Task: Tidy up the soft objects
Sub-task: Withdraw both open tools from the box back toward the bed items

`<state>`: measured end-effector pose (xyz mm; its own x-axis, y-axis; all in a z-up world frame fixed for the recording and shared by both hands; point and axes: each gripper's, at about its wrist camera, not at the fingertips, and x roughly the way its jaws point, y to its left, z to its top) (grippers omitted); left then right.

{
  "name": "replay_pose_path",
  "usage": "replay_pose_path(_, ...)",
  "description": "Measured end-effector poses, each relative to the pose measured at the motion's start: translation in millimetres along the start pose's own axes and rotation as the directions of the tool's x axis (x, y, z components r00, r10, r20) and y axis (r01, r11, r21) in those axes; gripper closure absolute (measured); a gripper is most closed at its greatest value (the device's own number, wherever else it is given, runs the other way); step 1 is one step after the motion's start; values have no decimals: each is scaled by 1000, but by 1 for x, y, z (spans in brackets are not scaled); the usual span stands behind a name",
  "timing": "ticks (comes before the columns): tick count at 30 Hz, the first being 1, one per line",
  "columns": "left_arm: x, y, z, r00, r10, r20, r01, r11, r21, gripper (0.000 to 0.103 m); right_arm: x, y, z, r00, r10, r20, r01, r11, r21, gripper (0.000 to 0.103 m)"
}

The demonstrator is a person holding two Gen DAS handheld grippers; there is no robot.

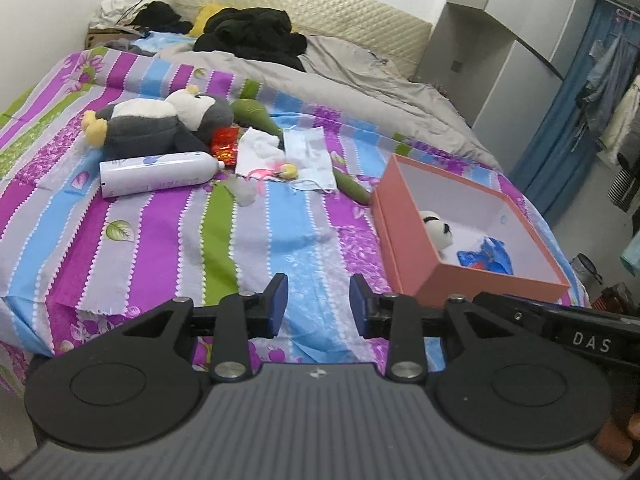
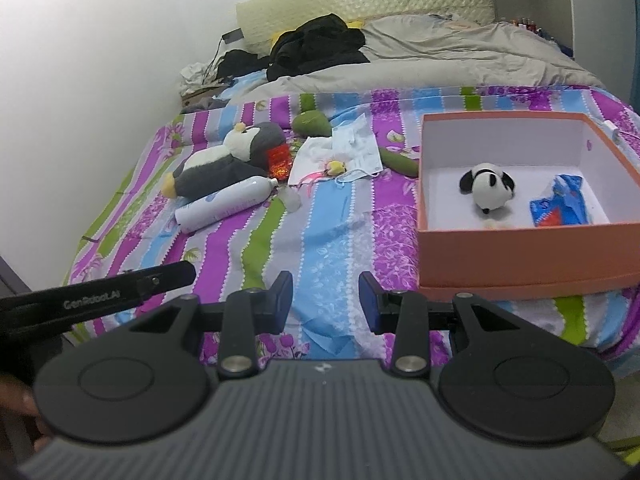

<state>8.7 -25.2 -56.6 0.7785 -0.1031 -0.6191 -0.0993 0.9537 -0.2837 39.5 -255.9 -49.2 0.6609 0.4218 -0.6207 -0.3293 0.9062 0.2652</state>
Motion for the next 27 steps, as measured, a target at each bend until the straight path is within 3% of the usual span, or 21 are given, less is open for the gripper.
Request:
replay_pose_path(12, 70, 38, 27, 999, 49, -13, -50, 998, -43, 64, 71, 6, 24, 999, 24, -45, -26, 999, -43, 63)
replay_pose_path(22, 144, 68, 47, 999, 34, -27, -35, 998, -51, 64, 138, 6, 47, 999, 18, -38, -20, 999, -47, 63)
replay_pose_path(27, 188, 82, 54, 999, 30, -29, -31, 998, -57, 57, 179, 4, 55, 999, 16, -31, -17, 999, -37, 63)
